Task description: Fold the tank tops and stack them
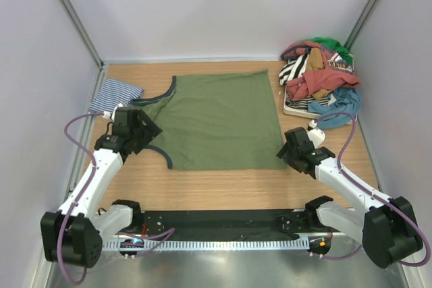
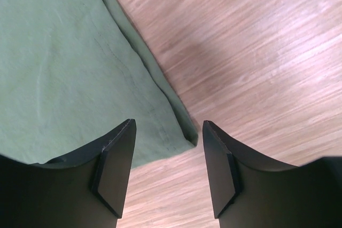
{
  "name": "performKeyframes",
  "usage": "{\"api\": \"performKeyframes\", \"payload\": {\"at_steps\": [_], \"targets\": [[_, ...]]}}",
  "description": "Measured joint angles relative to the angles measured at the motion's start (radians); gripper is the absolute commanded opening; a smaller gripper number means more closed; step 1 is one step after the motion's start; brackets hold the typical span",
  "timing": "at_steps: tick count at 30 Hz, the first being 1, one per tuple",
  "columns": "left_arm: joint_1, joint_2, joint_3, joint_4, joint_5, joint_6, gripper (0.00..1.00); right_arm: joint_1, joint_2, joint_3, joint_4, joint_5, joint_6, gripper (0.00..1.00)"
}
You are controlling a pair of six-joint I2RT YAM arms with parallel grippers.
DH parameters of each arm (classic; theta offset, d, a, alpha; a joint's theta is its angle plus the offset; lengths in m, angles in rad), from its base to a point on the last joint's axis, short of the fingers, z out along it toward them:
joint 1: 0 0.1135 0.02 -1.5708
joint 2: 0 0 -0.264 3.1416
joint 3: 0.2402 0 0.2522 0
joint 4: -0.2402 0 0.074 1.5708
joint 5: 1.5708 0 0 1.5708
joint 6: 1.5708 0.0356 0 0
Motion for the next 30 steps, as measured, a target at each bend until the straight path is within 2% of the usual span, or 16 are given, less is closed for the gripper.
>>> {"api": "performKeyframes", "payload": {"at_steps": [7,12,15,18,19,23,25,26,30], "targets": [[-0.151,-0.128,-0.138,-0.021,-0.008,-0.036,0.72,0.000,0.002,-0.038,-0.002,-0.040,0.046,0.56],[-0.184,-0.132,-0.192,-0.027,-0.013,-0.066,0.71,0.000,0.033,-0.045,0.003,-0.059,0.065,0.56],[-0.201,-0.132,-0.216,-0.028,-0.028,-0.096,0.70,0.000,0.035,-0.045,0.012,-0.060,0.075,0.51],[-0.227,-0.117,-0.226,-0.031,-0.046,-0.131,0.68,0.000,0.037,-0.047,0.013,-0.063,0.082,0.37],[-0.234,-0.103,-0.226,-0.031,-0.050,-0.137,0.66,0.000,0.037,-0.048,0.013,-0.064,0.084,0.28],[-0.257,-0.010,-0.226,-0.026,-0.053,-0.156,0.59,0.000,0.036,-0.049,0.013,-0.064,0.095,0.14],[-0.278,0.032,-0.226,-0.026,-0.055,-0.161,0.52,0.000,0.033,-0.049,0.012,-0.063,0.099,0.06],[-0.291,0.043,-0.226,-0.026,-0.060,-0.164,0.49,0.000,0.031,-0.049,0.012,-0.063,0.100,0.03],[-0.350,0.051,-0.226,-0.014,-0.086,-0.180,0.46,0.000,0.011,-0.049,0.006,-0.059,0.100,0.01]]}}
